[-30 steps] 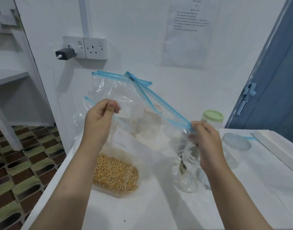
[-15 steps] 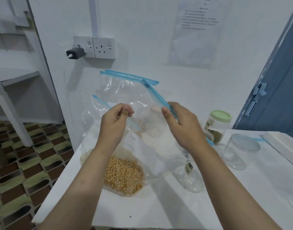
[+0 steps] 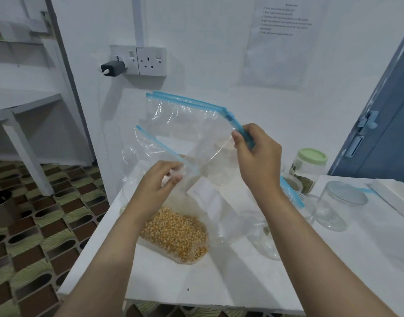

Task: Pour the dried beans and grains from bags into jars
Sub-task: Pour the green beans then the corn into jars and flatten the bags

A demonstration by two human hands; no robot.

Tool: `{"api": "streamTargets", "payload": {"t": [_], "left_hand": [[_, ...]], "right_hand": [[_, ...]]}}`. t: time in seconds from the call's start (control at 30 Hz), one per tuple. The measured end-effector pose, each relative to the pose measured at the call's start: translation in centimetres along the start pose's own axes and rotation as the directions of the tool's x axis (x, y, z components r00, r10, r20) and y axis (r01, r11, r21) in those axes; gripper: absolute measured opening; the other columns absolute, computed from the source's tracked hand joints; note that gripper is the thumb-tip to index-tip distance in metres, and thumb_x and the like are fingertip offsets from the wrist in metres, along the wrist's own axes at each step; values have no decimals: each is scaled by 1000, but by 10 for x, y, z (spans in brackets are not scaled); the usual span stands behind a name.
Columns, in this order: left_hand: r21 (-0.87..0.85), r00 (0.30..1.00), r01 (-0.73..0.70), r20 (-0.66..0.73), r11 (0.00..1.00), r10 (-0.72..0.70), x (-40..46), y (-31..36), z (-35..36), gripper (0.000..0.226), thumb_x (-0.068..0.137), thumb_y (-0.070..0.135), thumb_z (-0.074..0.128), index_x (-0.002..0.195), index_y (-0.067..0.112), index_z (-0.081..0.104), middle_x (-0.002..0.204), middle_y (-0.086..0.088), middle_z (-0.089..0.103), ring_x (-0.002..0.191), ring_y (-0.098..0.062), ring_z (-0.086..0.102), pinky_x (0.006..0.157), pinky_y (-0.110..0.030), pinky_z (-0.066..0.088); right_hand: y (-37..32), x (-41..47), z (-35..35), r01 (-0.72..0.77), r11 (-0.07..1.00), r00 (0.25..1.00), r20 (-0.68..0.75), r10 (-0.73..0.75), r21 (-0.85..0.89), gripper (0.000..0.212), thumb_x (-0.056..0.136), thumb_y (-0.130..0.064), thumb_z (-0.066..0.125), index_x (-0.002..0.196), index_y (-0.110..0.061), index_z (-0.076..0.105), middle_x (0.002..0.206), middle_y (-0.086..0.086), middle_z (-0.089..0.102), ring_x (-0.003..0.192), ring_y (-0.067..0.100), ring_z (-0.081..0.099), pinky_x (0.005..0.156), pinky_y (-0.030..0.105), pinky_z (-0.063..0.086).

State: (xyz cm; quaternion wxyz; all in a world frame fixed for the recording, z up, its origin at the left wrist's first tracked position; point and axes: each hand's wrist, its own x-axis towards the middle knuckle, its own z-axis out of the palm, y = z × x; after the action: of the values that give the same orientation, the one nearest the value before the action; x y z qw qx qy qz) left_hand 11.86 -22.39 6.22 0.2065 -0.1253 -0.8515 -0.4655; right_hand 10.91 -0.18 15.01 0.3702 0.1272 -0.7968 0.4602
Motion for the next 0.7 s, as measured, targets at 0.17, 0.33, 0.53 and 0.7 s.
{"api": "streamTargets", "payload": {"t": [0.17, 0.33, 0.53, 0.7], "left_hand": [[137, 982, 189, -36, 972, -186, -28, -53, -4, 43, 88, 68, 49, 110, 35, 66, 116, 7, 57, 116, -15, 50, 100, -33, 39], [323, 754, 650, -158, 688, -638, -39, -63, -5, 55, 94, 64, 41, 98, 11, 55, 98, -8, 61, 95, -28, 59, 83, -38, 46], [342, 743, 656, -136, 673, -655, -35, -54, -3, 44, 102, 42, 40, 69, 15, 50, 84, -9, 61, 87, -31, 58, 74, -35, 42], [-289, 578, 777, -28, 560, -816, -29, -37, -4, 36, 103, 30, 45, 77, 9, 58, 71, -7, 54, 66, -23, 52, 60, -29, 41]], "right_hand": [[9, 1, -4, -35, 999, 999, -33, 35, 1, 16, 97, -24, 59, 87, -12, 62, 71, 6, 62, 67, 19, 51, 66, 37, 41], [8, -4, -3, -29, 1000, 999, -31, 29, -5, 16, 98, -25, 58, 89, -12, 63, 71, 3, 61, 66, 17, 50, 64, 33, 40], [2, -13, -1, -3, 1000, 999, -43, 2, -9, 16, 99, -25, 57, 90, -13, 61, 72, 2, 61, 66, 16, 50, 65, 34, 40], [-1, -18, -8, 10, 1000, 996, -84, -9, 7, 15, 99, -23, 55, 88, -14, 59, 73, 5, 63, 66, 17, 52, 65, 34, 41]]}}
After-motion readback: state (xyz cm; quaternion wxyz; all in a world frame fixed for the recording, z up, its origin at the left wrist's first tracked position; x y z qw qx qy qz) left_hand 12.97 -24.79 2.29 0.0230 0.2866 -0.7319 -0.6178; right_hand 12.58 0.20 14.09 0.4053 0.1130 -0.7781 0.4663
